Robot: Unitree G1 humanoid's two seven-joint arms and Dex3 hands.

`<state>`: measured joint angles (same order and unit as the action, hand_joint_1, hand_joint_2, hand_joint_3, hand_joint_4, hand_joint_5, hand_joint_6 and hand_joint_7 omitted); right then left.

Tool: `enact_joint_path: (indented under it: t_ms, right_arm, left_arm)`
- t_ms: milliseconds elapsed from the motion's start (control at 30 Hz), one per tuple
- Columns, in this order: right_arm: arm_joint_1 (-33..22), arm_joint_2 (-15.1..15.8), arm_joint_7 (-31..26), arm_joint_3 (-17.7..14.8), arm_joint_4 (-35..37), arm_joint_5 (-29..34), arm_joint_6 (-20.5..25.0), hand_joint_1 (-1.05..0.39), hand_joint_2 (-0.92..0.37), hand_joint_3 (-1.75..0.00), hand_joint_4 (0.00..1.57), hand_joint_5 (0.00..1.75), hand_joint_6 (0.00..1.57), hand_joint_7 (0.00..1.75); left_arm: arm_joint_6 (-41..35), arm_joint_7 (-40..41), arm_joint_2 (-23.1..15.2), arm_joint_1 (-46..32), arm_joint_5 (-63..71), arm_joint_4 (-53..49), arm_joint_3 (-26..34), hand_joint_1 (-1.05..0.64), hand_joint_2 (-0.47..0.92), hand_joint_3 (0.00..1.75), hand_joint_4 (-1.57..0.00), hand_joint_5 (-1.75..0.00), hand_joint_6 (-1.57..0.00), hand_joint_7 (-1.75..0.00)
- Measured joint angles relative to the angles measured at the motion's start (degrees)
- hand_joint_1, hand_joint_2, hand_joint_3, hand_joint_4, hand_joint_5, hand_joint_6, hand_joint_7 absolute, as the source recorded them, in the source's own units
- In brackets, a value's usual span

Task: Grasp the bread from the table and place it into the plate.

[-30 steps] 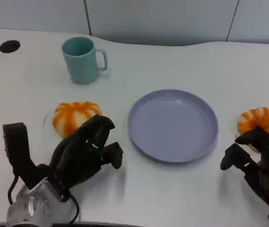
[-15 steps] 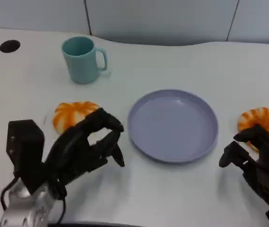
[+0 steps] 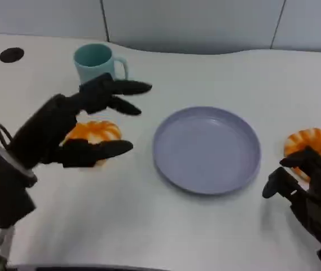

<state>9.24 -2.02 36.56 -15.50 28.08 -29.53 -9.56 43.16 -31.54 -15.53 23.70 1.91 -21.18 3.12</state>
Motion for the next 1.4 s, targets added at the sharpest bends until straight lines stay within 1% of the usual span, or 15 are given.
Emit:
enact_joint_path:
  t_ms: [100,133,200,233,300,333,400,433,500,667,900,1033,1200,1367,1400]
  right_arm:
    - [0.2,0.0,0.1,-0.1,0.3,0.0,0.0,-0.59,-0.92,-0.09,0.57,1.74,0.67,1.22]
    - [0.2,0.1,0.1,-0.1,0.4,0.0,0.0,-0.60,-0.92,-0.08,0.57,1.73,0.68,1.23]
    - [0.2,0.1,-0.1,0.0,0.4,0.0,-0.1,-0.60,-0.92,-0.08,0.57,1.73,0.68,1.23]
    - [0.3,0.1,-0.1,0.1,0.4,0.1,-0.1,-0.60,-0.92,-0.08,0.57,1.73,0.68,1.23]
    - [0.2,0.0,-0.5,0.1,0.4,0.1,-0.1,-0.59,-0.92,-0.09,0.57,1.73,0.68,1.23]
    - [0.2,0.0,-0.6,0.1,0.4,0.1,-0.1,-0.59,-0.92,-0.09,0.57,1.74,0.67,1.24]
    - [0.2,0.1,-0.6,0.1,0.4,0.1,-0.2,-0.59,-0.92,-0.10,0.57,1.74,0.67,1.24]
    - [0.2,0.1,-0.6,0.1,0.4,0.1,-0.2,-0.59,-0.92,-0.10,0.57,1.74,0.67,1.24]
    - [0.2,0.1,-0.5,0.1,0.4,0.1,-0.2,-0.58,-0.92,-0.10,0.57,1.74,0.67,1.24]
    - [0.1,0.0,-0.6,0.2,0.2,0.1,-0.6,-0.59,-0.92,-0.12,0.57,1.74,0.67,1.24]
    - [-0.9,-0.4,-0.6,0.6,-1.3,0.1,-0.9,-0.59,-0.92,-0.13,0.58,1.74,0.68,1.24]
    - [-1.2,-0.5,-0.6,0.8,-2.7,0.1,-0.7,-0.59,-0.92,-0.12,0.58,1.74,0.68,1.24]
    - [-2.2,-0.6,-0.6,1.5,-4.2,0.0,-0.7,-0.59,-0.92,-0.12,0.58,1.74,0.68,1.24]
    - [-2.8,-0.7,-0.6,1.9,-4.8,-0.1,-0.6,-0.58,-0.92,-0.11,0.58,1.73,0.68,1.23]
    - [-2.8,-0.7,-0.6,2.0,-4.8,-0.1,-0.5,-0.58,-0.92,-0.11,0.58,1.73,0.68,1.23]
  left_arm:
    - [3.3,8.3,-2.3,3.4,9.8,-5.6,-0.2,-0.64,0.92,0.11,-0.18,-0.42,-0.38,-0.12]
    - [3.9,10.6,-2.7,4.6,12.0,-7.7,-0.7,-0.72,0.92,0.14,-0.09,-0.36,-0.33,-0.08]
    - [4.3,15.2,-3.5,8.3,16.6,-15.3,-2.7,-0.78,0.92,0.15,-0.04,-0.32,-0.29,-0.05]
    - [3.9,17.3,-3.8,10.3,18.9,-19.5,-3.9,-0.83,0.92,0.16,-0.02,-0.29,-0.27,-0.03]
    - [2.0,22.7,-4.3,14.4,24.4,-27.5,-7.3,-0.86,0.92,0.17,-0.01,-0.27,-0.25,-0.02]
    - [1.3,25.0,-4.6,15.9,26.4,-30.4,-8.6,-0.91,0.92,0.18,0.00,-0.26,-0.23,-0.01]
    - [-0.4,30.0,-5.0,19.7,30.7,-36.3,-12.2,-0.94,0.92,0.20,0.00,-0.25,-0.22,-0.01]
    - [-1.6,32.0,-5.0,21.5,32.4,-39.2,-13.9,-0.99,0.92,0.24,0.00,-0.23,-0.21,0.00]
    - [-3.3,34.2,-5.0,25.1,34.4,-44.2,-16.6,-1.03,0.92,0.27,0.00,-0.22,-0.20,0.00]
    - [-7.7,34.7,-4.5,30.0,35.6,-51.3,-20.8,-1.05,0.92,0.25,-0.01,-0.17,-0.19,-0.01]
    - [-15.4,33.4,-3.4,31.3,36.7,-55.0,-25.5,-1.04,0.92,0.27,-0.02,-0.15,-0.17,0.00]
    - [-17.3,32.0,-3.3,31.4,36.3,-55.6,-26.0,-1.01,0.92,0.29,-0.02,-0.12,-0.15,0.00]
    - [-21.2,27.2,-2.5,31.6,35.0,-56.2,-25.6,-0.95,0.92,0.30,-0.03,-0.09,-0.12,0.00]
    - [-22.8,26.4,-1.9,31.6,35.0,-56.3,-25.7,-0.96,0.92,0.31,-0.04,-0.08,-0.12,0.00]
    - [-23.0,26.4,-1.8,31.6,35.0,-56.3,-25.7,-0.94,0.92,0.31,-0.05,-0.08,-0.13,0.00]
